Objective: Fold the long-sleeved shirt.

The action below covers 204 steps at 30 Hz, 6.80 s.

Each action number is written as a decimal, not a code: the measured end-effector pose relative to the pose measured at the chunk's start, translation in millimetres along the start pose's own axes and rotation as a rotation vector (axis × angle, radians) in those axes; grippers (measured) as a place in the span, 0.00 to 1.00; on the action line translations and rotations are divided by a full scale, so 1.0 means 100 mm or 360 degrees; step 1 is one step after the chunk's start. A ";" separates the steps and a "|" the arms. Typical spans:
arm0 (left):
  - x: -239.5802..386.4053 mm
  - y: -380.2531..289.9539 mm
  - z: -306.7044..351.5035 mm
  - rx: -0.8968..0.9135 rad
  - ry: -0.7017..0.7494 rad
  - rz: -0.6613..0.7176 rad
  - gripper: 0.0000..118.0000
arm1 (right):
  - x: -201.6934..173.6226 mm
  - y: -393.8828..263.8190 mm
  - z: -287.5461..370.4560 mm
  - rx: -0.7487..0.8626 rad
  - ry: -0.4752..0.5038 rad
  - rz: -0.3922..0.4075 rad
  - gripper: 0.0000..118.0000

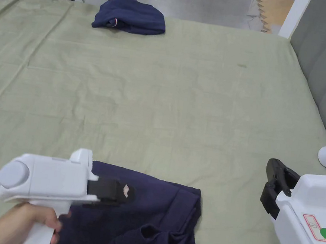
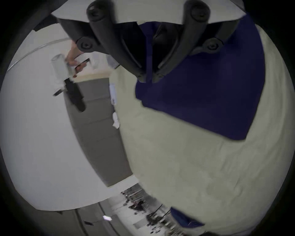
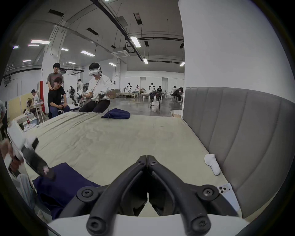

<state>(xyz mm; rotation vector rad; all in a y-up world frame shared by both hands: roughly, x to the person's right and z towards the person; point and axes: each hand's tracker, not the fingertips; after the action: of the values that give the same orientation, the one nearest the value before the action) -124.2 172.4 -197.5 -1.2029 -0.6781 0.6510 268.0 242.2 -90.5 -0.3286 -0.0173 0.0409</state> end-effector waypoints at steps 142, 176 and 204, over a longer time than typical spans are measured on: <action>1.62 0.36 0.77 0.1727 0.1020 -0.1057 0.94 | -0.29 1.14 -0.33 0.0458 -0.0182 0.0002 1.00; 1.57 0.43 0.74 0.1835 0.1041 -0.1074 0.94 | -0.37 1.06 -0.39 0.0458 -0.0196 -0.0006 1.00; 1.58 0.38 0.72 0.1824 0.0973 -0.1106 0.94 | -0.39 1.08 -0.38 0.0461 -0.0201 0.0058 1.00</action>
<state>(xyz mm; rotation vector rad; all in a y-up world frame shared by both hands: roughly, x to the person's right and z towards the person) -81.9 345.6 -198.7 -0.0216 -0.0890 -0.0040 225.7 330.2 -161.8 -0.0360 -0.1297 0.0990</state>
